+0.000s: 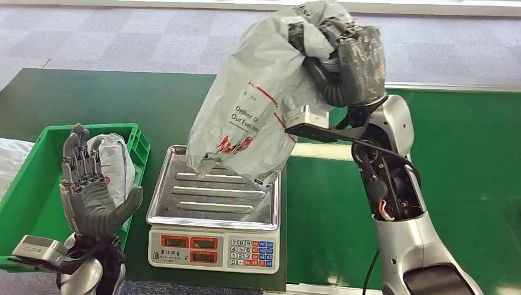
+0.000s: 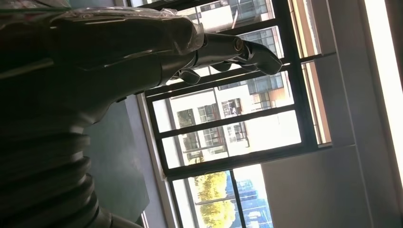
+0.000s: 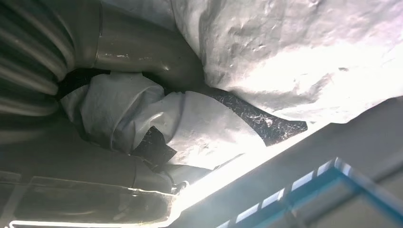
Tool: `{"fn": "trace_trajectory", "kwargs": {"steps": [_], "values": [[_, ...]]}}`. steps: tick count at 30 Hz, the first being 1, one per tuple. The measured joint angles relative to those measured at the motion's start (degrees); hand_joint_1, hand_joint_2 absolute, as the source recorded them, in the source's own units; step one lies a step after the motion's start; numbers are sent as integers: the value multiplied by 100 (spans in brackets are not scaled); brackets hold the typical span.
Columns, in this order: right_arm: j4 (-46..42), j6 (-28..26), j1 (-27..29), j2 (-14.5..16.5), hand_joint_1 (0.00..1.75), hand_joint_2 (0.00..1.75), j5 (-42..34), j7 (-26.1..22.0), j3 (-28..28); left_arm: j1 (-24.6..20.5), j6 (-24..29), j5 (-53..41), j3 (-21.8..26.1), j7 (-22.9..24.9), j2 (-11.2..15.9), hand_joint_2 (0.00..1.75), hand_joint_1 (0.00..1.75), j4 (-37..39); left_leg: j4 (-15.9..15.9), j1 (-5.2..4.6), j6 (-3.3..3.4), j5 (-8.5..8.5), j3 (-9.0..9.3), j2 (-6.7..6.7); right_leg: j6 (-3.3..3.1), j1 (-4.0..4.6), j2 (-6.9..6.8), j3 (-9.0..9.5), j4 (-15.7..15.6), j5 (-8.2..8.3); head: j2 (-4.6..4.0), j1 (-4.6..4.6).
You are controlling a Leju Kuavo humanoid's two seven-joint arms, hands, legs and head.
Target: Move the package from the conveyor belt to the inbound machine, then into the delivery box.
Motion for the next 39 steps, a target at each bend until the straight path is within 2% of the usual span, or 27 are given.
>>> {"fn": "trace_trajectory", "kwargs": {"steps": [4,8,11,16,26,33,37,39], "values": [[1252,267,-320,333,175,175,309,-286,585,-25,-94,-26,-34,0,-3,175,0,56,-1,0,0,0,3,13,-1,0,6,-1,1,0,0,0],[2431,1271,-549,705,175,175,359,-500,1212,-81,-162,-38,-45,0,-4,175,0,149,-1,0,0,0,2,10,0,0,4,-2,1,0,0,-1],[3078,1895,-701,921,175,175,420,-483,1581,-99,-165,-41,-48,0,-4,175,0,194,0,0,0,0,1,11,0,0,4,-3,1,0,0,0],[3803,2551,-911,1151,175,175,666,-262,2135,-101,-187,-34,-49,0,3,175,0,208,0,-1,0,0,2,11,0,-1,4,-3,0,-1,0,0],[4380,2729,-978,1295,175,175,654,-190,2599,-114,-246,-11,-48,0,21,175,0,255,0,-1,0,0,6,11,-1,-1,5,-2,0,0,0,0],[4639,2377,-960,1383,175,175,990,487,3043,-211,-262,-4,-74,0,22,175,0,313,0,-1,0,0,6,11,0,-1,5,-2,0,0,0,1],[4790,2317,-962,1429,0,175,1155,931,3272,-236,-251,-3,-87,0,22,175,0,344,0,-1,0,0,8,12,0,-1,5,0,0,0,0,0],[4865,2459,-968,1444,0,175,1176,1121,3341,-252,-260,0,-89,0,22,175,0,358,0,-1,0,0,11,12,0,-2,4,2,0,0,0,-1]]}}
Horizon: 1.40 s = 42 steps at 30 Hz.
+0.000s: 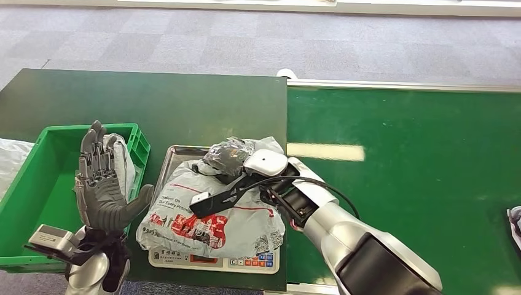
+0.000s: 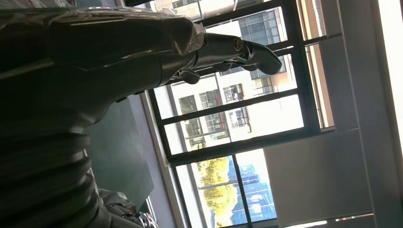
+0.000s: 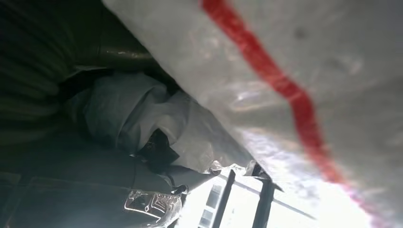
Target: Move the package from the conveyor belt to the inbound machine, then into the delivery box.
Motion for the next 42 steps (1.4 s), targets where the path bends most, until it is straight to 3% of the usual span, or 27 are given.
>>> {"fn": "trace_trajectory", "kwargs": {"steps": [3,6,8,14,22,26,33,42], "values": [[109,414,-32,14,0,175,-36,259,59,-84,-39,7,-12,0,0,175,0,64,0,0,0,0,7,-1,0,0,-1,6,-1,0,0,0],[153,581,-62,15,0,175,-213,204,68,-217,-58,22,-32,0,-2,175,0,184,0,0,0,0,20,-1,0,0,-1,19,-1,0,0,1],[157,399,-52,6,0,175,-423,26,40,-266,-32,37,-39,0,-2,175,0,245,0,0,0,0,26,1,0,0,1,24,-1,0,0,1],[85,-956,190,-87,0,175,-852,-492,-164,-218,57,60,-36,0,2,175,0,267,0,0,-1,-1,25,3,-1,0,5,22,-1,1,0,1],[-371,-2001,689,-305,0,175,-1767,-1185,-729,-47,-81,73,-36,0,6,175,0,207,0,0,-1,-1,13,2,0,1,5,10,0,0,0,1],[-808,-2183,1010,-508,0,175,-2362,-1576,-1244,-18,-155,73,-35,0,27,175,0,206,0,-1,0,-1,8,1,0,-1,3,10,-1,0,0,1],[-1344,-2293,1314,-735,0,175,-2730,-1814,-1746,-12,-178,73,-36,0,48,175,0,208,0,0,-1,-1,7,1,0,0,4,5,-1,1,0,0],[-2710,-2678,1839,-1079,0,175,-3598,-2299,-2486,-15,-111,73,-36,0,48,175,0,209,1,-1,0,-2,1,1,0,-1,4,-1,-1,1,0,1]]}}
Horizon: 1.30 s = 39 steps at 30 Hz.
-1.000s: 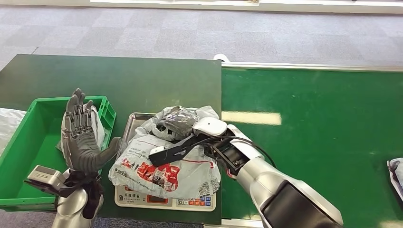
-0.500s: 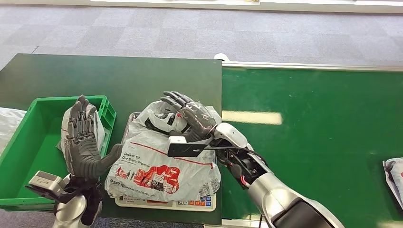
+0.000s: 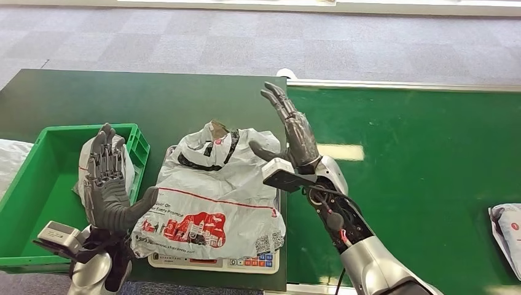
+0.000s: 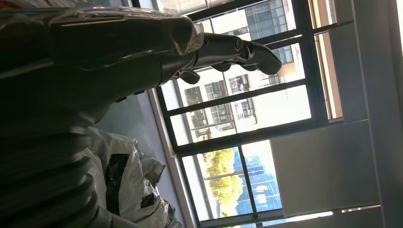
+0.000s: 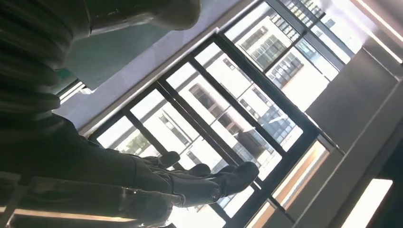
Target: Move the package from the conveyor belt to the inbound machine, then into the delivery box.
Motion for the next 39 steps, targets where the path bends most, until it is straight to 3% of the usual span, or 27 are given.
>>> {"fn": "trace_trajectory", "kwargs": {"steps": [12,19,30,39], "values": [[-1104,477,370,-342,0,175,-977,-17,-294,-3,84,10,1,0,0,175,0,1,0,0,0,0,-1,0,0,1,0,0,0,0,0,-1],[-1201,1408,541,-540,0,175,-2020,260,-776,48,-226,20,72,0,-2,175,0,-1,0,0,0,0,-3,-2,0,0,0,1,0,0,0,-1],[-1200,1579,622,-714,0,175,-2204,320,-1174,85,-312,-2,132,0,-9,175,0,-1,0,0,0,0,-3,0,0,1,0,-1,0,0,0,-1],[-1115,1996,917,-766,0,175,-2918,480,-1597,88,-1066,-346,149,541,-40,175,0,514,0,-1,0,-1,-5,-3,1,-1,-4,-1,-1,-1,0,-1]]}}
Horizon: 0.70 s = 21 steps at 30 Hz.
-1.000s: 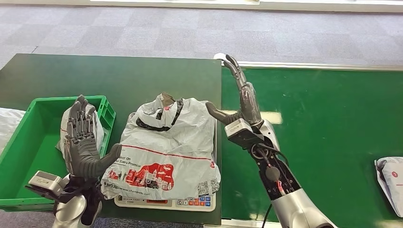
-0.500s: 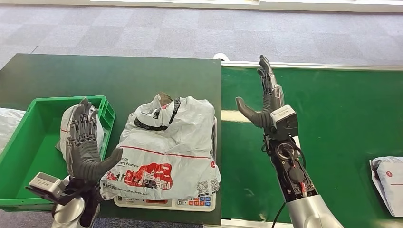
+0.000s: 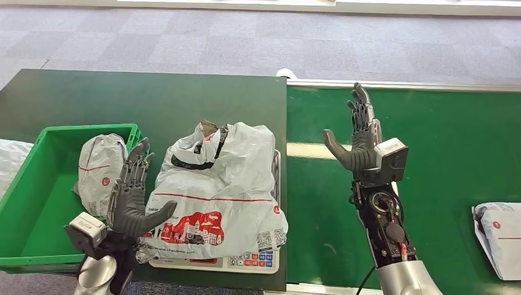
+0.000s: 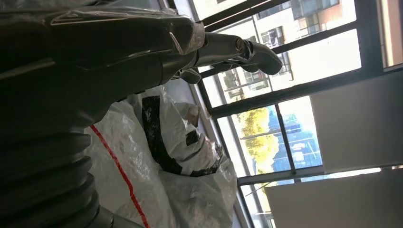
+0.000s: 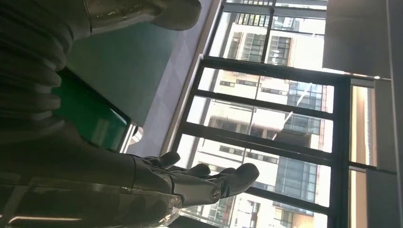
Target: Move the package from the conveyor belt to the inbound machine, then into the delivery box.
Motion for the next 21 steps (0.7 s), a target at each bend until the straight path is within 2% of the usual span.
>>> {"fn": "trace_trajectory", "kwargs": {"steps": [4,13,21], "values": [[89,152,147,-66,0,175,-176,54,-144,4,-76,-541,-7,460,-11,175,0,228,0,0,0,-1,-1,0,0,0,0,-3,0,0,0,-2],[207,112,231,-129,0,175,-139,30,-229,-1,-68,-728,-15,549,-22,175,0,457,0,1,-1,-1,-1,1,0,1,1,-3,0,0,0,-1],[160,-135,332,-156,0,175,291,-64,-232,-149,-334,-2318,-323,1155,48,175,0,922,0,0,0,0,-1,0,0,0,0,-1,0,0,0,-2]]}}
